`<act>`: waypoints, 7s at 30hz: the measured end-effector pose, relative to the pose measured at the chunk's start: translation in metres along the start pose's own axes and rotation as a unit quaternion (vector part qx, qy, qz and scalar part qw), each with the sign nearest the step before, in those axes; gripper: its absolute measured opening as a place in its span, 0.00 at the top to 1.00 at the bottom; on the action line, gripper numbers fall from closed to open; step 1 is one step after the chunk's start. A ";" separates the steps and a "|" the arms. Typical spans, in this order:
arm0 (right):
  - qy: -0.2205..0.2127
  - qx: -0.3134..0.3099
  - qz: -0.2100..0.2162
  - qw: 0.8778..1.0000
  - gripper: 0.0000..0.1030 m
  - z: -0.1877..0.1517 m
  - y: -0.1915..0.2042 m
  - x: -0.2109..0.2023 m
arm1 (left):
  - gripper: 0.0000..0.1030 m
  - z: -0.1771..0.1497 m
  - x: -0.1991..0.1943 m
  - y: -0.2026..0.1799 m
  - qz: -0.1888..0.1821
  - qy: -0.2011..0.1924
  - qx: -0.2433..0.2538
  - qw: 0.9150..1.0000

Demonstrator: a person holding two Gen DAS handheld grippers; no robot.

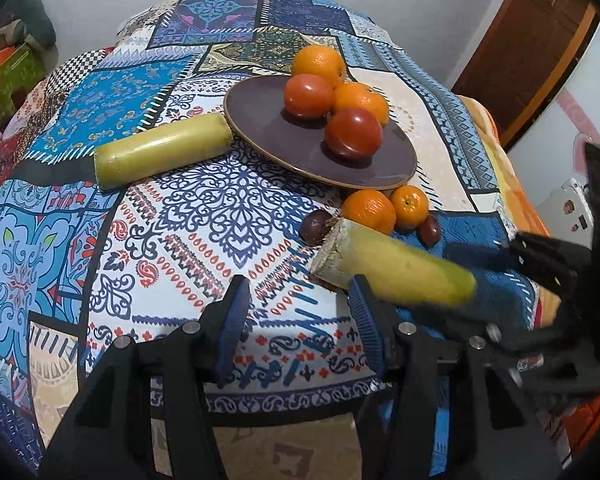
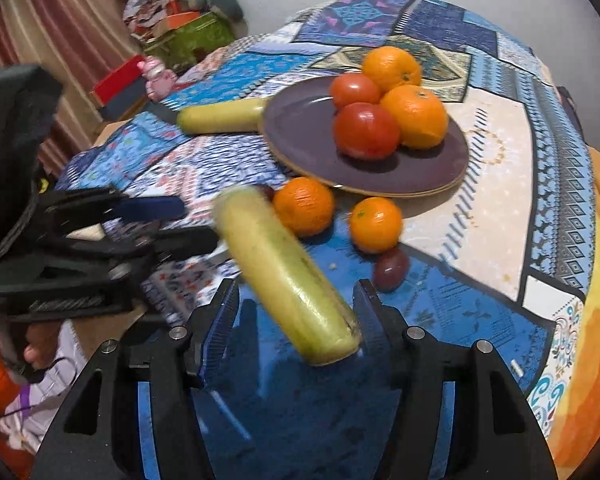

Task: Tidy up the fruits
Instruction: 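Grasp a yellow gourd lying on the cloth with the right tool, then grasp the other yellow gourd with the left tool while the right tool lifts its gourd upright, then carry both yellow gourds over the plate, lay them side by side, open both tools, then grasp a mandarin on the quilt with the right tool while the left tool grasps another mandarin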

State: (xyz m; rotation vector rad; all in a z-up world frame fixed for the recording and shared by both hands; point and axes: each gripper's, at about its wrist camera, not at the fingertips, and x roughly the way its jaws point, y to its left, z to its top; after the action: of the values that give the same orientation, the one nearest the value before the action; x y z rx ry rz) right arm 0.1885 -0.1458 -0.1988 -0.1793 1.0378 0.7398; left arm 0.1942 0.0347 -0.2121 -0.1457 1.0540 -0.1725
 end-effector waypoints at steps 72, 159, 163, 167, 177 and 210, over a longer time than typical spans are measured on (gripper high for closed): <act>-0.071 0.066 0.026 0.995 0.67 0.041 -0.008 -0.002 | 0.66 0.065 0.020 0.067 0.051 0.012 0.075 0.996; -0.067 0.022 -0.039 0.997 0.66 0.110 -0.035 -0.004 | 0.65 0.097 0.010 0.043 0.013 -0.036 -0.010 0.999; -0.072 0.027 -0.044 0.996 0.66 0.099 -0.044 -0.012 | 0.65 0.103 0.024 0.039 0.024 -0.024 -0.030 0.999; -0.077 0.031 -0.043 0.996 0.66 0.089 -0.053 -0.019 | 0.65 0.108 0.037 0.038 0.029 -0.011 -0.055 0.998; -0.088 0.036 -0.030 0.995 0.66 0.067 -0.065 -0.028 | 0.65 0.115 0.045 0.021 0.063 -0.004 -0.046 0.997; -0.094 0.033 -0.024 0.995 0.66 0.048 -0.060 -0.037 | 0.61 0.093 0.017 -0.013 0.040 0.006 0.004 0.999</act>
State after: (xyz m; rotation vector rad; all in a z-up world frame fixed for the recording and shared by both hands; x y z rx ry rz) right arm 0.2499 -0.1855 -0.1551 -0.0756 0.8753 0.6651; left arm 0.2830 0.0218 -0.1784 -0.0959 1.0697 -0.1060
